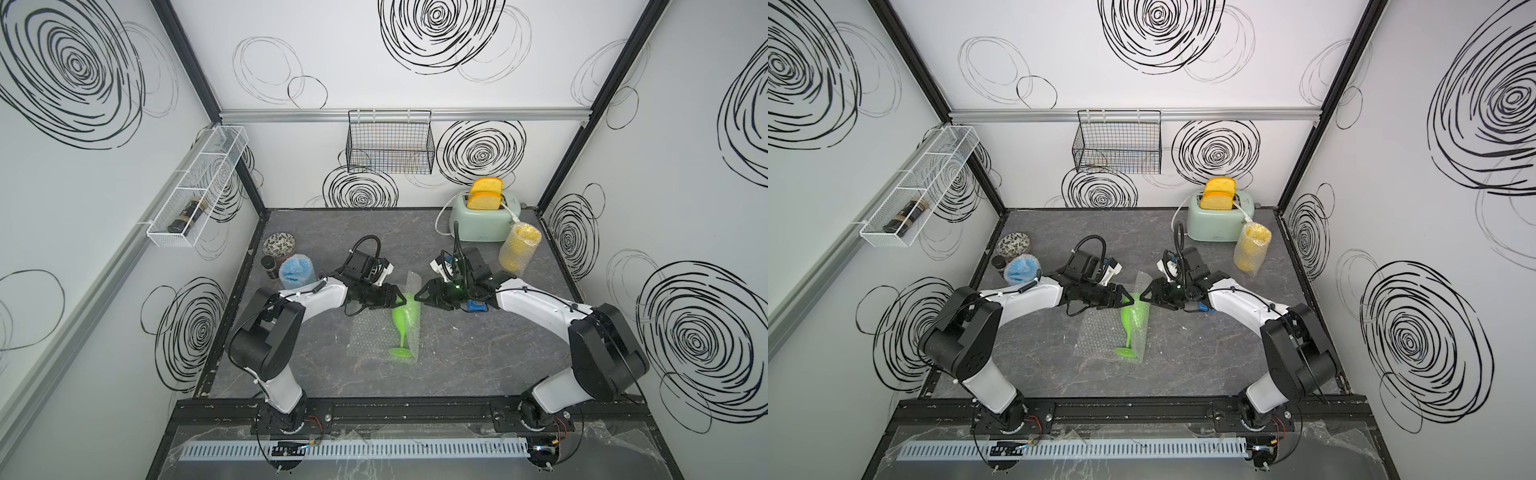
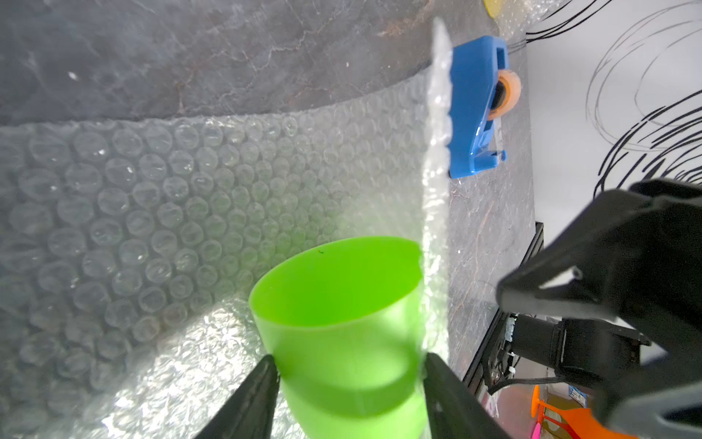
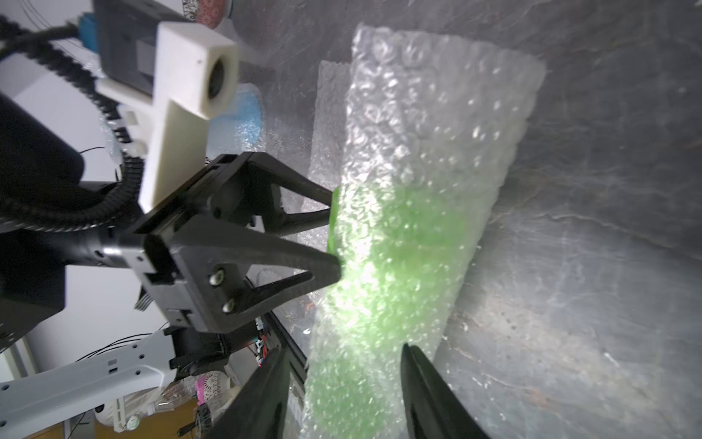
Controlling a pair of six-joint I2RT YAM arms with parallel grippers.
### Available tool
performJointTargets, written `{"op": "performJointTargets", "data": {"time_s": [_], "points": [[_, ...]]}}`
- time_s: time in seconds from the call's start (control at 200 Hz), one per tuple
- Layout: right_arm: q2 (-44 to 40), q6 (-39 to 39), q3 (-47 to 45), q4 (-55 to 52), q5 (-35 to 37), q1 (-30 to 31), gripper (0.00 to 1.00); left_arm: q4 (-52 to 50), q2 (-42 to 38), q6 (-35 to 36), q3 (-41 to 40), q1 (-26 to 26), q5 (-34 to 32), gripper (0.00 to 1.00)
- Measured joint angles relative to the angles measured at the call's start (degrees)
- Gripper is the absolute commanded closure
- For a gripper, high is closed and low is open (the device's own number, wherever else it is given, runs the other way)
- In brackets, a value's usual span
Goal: Wrap wine glasses in bubble wrap
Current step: Wrap the wine glass in bubble wrap.
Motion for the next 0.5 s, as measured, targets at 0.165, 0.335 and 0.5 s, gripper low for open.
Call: {"op": "performJointTargets", "data": {"time_s": [0.165, 0.335, 0.5], "points": [[5.0, 1.1, 0.3, 0.5, 0.1, 0.0, 0.28, 0.0, -0.1, 0.4, 0.0, 0.0, 0.2, 0.40], [7.8, 1.8, 1.5, 1.4, -0.2, 0.0, 0.27, 0.1, -0.1, 0.5, 0.0, 0.0, 0.3, 0.42], [8.5, 2.3, 2.8, 2.7, -0.6, 0.0, 0.27, 0.2, -0.1, 0.7, 0.0, 0.0, 0.5, 0.46]]}}
